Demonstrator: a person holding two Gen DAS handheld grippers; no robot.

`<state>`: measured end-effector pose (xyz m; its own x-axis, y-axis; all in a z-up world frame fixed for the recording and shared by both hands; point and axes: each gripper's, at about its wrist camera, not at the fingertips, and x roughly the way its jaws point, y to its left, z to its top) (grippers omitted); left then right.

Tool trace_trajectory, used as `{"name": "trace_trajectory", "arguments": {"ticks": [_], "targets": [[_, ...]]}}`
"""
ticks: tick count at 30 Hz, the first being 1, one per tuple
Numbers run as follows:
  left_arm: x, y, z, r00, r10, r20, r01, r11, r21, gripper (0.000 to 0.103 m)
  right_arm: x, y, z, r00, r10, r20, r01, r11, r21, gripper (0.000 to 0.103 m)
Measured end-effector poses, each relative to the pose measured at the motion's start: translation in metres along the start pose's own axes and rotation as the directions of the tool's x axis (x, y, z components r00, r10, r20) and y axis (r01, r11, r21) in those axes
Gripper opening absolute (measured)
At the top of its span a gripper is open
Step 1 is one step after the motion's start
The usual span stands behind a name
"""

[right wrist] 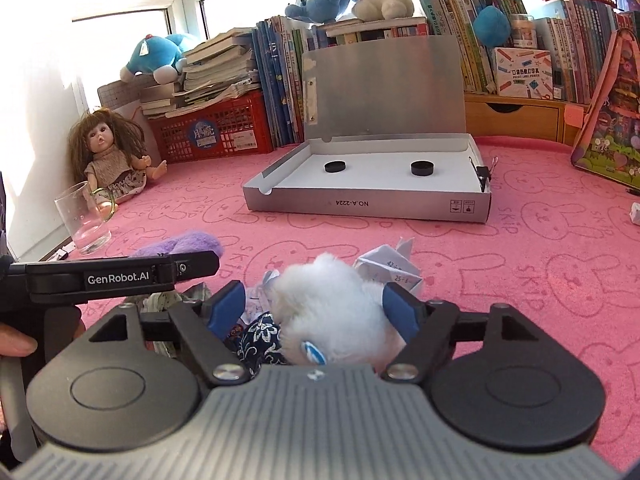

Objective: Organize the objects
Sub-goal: 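Lift and carry both plushes over the open white box with both tools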

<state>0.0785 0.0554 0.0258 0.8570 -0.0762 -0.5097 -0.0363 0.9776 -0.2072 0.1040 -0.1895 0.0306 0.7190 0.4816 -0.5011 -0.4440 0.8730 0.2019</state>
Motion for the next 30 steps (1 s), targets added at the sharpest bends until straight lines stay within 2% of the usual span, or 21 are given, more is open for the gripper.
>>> {"name": "trace_trajectory", "arguments": {"ticks": [5,10,16,18,23,30], "targets": [[0.0,0.003,-0.001,1.0,0.005,-0.002,-0.005,1.0,-0.002,0.072,0.004,-0.039,0.001,0.995,0.089,-0.048,-0.078,0.979,0.186,0.093],[0.001,0.003,-0.001,1.0,0.006,-0.006,-0.006,1.0,0.0,0.072,0.017,-0.066,-0.006,0.986,0.135,-0.096,-0.098,0.943,0.318,0.098],[0.003,0.0,-0.002,1.0,0.005,-0.011,-0.005,1.0,0.006,0.072,0.023,-0.048,-0.005,0.982,0.149,-0.117,-0.117,0.964,0.24,0.099],[0.004,-0.001,-0.003,1.0,0.004,-0.013,-0.004,1.0,0.006,0.072,0.026,-0.039,-0.004,0.983,0.127,-0.133,-0.1,0.976,0.195,0.098],[0.004,-0.002,-0.003,1.0,0.004,-0.015,-0.003,1.0,0.007,0.072,0.025,-0.025,-0.003,0.988,0.064,-0.138,-0.046,0.991,0.127,0.075],[0.004,-0.002,-0.002,1.0,0.004,-0.008,-0.004,1.0,0.002,0.072,0.011,-0.015,0.002,0.996,0.001,-0.086,0.004,0.998,0.058,0.062]]}}
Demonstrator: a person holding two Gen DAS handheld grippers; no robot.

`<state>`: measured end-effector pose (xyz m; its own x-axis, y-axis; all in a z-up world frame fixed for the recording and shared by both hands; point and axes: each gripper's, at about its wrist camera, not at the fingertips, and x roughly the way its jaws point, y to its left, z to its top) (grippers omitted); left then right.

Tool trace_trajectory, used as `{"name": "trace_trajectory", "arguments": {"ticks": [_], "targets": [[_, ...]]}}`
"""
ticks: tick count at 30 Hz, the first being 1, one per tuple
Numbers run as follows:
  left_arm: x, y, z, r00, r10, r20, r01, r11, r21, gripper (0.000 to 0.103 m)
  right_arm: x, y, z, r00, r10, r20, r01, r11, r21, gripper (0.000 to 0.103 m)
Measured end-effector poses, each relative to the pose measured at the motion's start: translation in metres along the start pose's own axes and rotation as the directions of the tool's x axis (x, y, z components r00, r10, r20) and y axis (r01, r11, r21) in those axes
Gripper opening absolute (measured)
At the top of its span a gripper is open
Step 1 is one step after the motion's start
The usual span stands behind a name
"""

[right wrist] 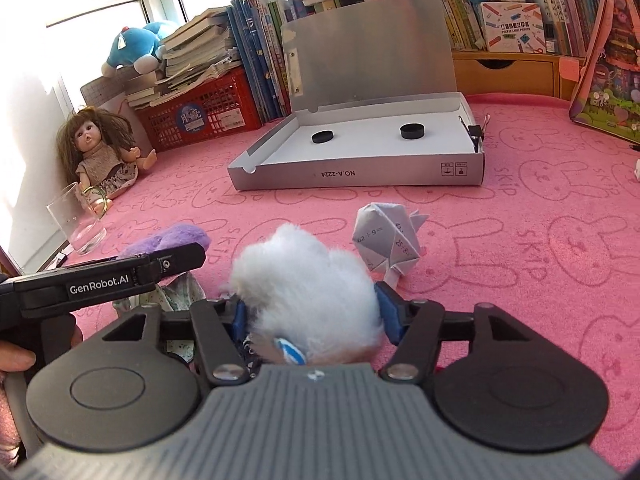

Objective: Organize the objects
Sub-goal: 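Lift and carry both plushes over the open white box with both tools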

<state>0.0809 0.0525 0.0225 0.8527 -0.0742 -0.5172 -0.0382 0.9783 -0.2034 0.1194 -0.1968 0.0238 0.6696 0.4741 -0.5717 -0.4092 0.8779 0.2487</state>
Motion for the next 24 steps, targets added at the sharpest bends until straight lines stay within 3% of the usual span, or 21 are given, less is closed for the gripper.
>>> {"name": "trace_trajectory", "arguments": {"ticks": [3,6,8,11,15,20,24], "targets": [[-0.001,-0.001,0.001,1.0,-0.003,0.002,0.003,1.0,0.003,0.072,-0.002,0.004,0.002,1.0,-0.009,0.01,0.009,1.0,-0.027,0.061],[-0.002,-0.001,0.001,1.0,-0.005,0.004,0.005,1.0,0.003,0.072,-0.002,0.004,0.001,1.0,0.016,0.004,-0.015,0.999,-0.035,0.072],[-0.002,0.0,0.001,1.0,-0.004,0.004,0.004,1.0,0.003,0.072,-0.003,0.0,0.0,0.998,0.065,-0.002,-0.065,0.998,-0.019,0.086],[-0.003,0.002,0.001,1.0,0.0,0.003,0.0,1.0,0.0,0.072,-0.01,-0.006,0.0,0.99,0.144,0.009,-0.144,0.99,0.003,0.094],[-0.002,0.002,0.001,1.0,0.003,0.002,-0.003,1.0,-0.004,0.072,-0.013,-0.015,0.004,0.98,0.2,0.014,-0.2,0.979,0.033,0.096],[-0.002,0.002,0.001,1.0,0.0,0.0,0.0,1.0,-0.001,0.072,0.005,-0.033,0.001,0.98,0.193,-0.043,-0.187,0.976,0.112,0.096],[0.0,0.001,-0.001,1.0,0.0,-0.006,0.0,1.0,0.001,0.072,0.018,-0.031,-0.003,0.981,0.18,-0.077,-0.172,0.979,0.108,0.096]]}}
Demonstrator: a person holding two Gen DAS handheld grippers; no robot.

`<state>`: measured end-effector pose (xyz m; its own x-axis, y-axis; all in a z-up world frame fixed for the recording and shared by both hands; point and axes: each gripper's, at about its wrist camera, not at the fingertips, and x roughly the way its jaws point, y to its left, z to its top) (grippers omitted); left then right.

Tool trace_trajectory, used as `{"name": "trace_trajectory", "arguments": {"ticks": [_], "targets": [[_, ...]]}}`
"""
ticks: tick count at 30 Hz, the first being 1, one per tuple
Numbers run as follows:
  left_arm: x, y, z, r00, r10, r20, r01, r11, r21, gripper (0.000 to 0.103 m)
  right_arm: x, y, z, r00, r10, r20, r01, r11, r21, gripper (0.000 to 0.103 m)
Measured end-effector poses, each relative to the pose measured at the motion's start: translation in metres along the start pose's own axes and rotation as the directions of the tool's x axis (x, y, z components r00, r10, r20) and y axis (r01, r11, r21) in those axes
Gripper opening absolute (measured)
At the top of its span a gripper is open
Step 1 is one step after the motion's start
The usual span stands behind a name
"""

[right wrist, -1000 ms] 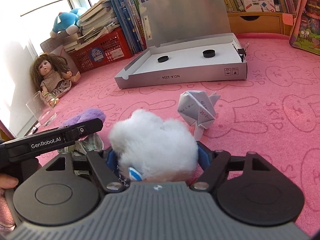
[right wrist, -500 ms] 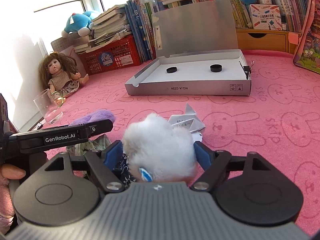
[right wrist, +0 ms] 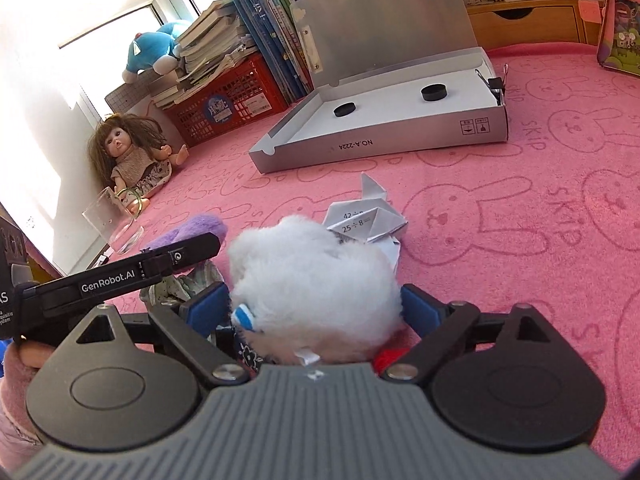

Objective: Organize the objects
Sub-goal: 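Lift and carry both plushes over the open white box with both tools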

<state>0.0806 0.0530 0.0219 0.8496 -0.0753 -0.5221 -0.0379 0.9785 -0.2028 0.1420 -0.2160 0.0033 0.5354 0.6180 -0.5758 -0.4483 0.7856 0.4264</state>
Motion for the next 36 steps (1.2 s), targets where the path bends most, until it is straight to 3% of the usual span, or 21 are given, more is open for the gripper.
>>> {"name": "trace_trajectory", "arguments": {"ticks": [3,7,15,23,33,36], "targets": [[0.001,-0.001,-0.001,1.0,-0.001,-0.002,0.001,1.0,0.003,0.072,0.004,0.001,0.001,1.0,-0.019,0.0,0.019,1.0,0.003,0.094],[0.002,0.0,-0.001,1.0,0.001,-0.005,-0.001,1.0,-0.002,0.072,0.003,0.005,0.004,0.999,-0.052,-0.016,0.052,0.999,-0.003,0.074],[0.002,-0.001,0.002,1.0,0.002,0.001,-0.002,1.0,-0.003,0.072,-0.007,0.02,0.006,0.992,-0.121,0.034,0.123,0.991,-0.051,0.064],[0.002,-0.005,0.013,1.0,0.0,0.023,0.0,1.0,0.005,0.072,-0.017,0.022,0.018,0.985,-0.156,0.075,0.159,0.987,-0.036,0.047],[0.006,-0.01,0.014,1.0,-0.003,0.014,0.003,1.0,0.015,0.072,-0.008,0.006,0.014,0.966,-0.255,0.037,0.256,0.967,-0.011,0.045],[0.008,-0.011,0.013,1.0,-0.004,0.009,0.004,1.0,0.02,0.072,-0.009,0.0,0.012,0.969,-0.244,0.033,0.243,0.97,0.011,0.045]]}}
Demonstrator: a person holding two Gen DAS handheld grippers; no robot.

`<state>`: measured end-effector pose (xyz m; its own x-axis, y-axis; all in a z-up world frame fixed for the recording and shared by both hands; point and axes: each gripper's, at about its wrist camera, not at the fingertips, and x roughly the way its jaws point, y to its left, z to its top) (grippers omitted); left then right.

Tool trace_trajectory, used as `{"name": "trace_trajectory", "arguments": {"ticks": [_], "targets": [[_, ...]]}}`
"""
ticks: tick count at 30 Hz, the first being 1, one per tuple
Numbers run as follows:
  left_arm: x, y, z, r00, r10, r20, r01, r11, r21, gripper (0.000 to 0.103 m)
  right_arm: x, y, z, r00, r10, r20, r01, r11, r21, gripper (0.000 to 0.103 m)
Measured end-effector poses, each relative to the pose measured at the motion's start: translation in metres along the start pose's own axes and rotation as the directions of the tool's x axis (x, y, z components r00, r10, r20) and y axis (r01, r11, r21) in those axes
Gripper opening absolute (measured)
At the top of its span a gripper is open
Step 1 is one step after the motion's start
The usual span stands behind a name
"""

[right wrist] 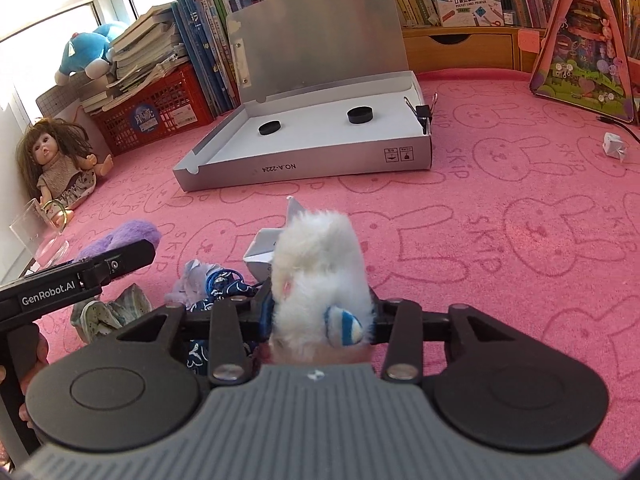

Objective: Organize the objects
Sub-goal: 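Lift and carry both plushes over the open white box with both tools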

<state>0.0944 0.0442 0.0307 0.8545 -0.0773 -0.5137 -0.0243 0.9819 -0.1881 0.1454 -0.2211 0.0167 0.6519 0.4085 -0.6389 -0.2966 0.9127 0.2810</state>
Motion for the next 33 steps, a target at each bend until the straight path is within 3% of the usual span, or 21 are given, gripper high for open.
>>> {"name": "trace_trajectory", "arguments": {"ticks": [8,17,24,33], "targets": [[0.003,-0.002,0.012,1.0,0.002,0.018,-0.002,1.0,0.011,0.072,-0.014,0.002,0.017,0.998,0.037,0.051,-0.038,0.999,0.018,0.042],[0.025,-0.014,0.06,0.998,-0.019,0.051,0.017,0.999,0.042,0.072,-0.003,-0.006,0.067,0.996,0.011,0.083,-0.014,0.999,0.038,0.043],[0.06,-0.015,0.101,0.998,-0.004,0.068,0.001,0.999,0.045,0.072,0.021,-0.022,0.113,0.994,-0.034,0.106,0.027,0.997,0.072,0.043],[0.131,-0.002,0.128,0.999,0.047,-0.006,-0.047,0.999,-0.024,0.072,0.071,-0.04,0.149,0.993,-0.056,0.102,0.039,0.986,0.163,0.04]]}}
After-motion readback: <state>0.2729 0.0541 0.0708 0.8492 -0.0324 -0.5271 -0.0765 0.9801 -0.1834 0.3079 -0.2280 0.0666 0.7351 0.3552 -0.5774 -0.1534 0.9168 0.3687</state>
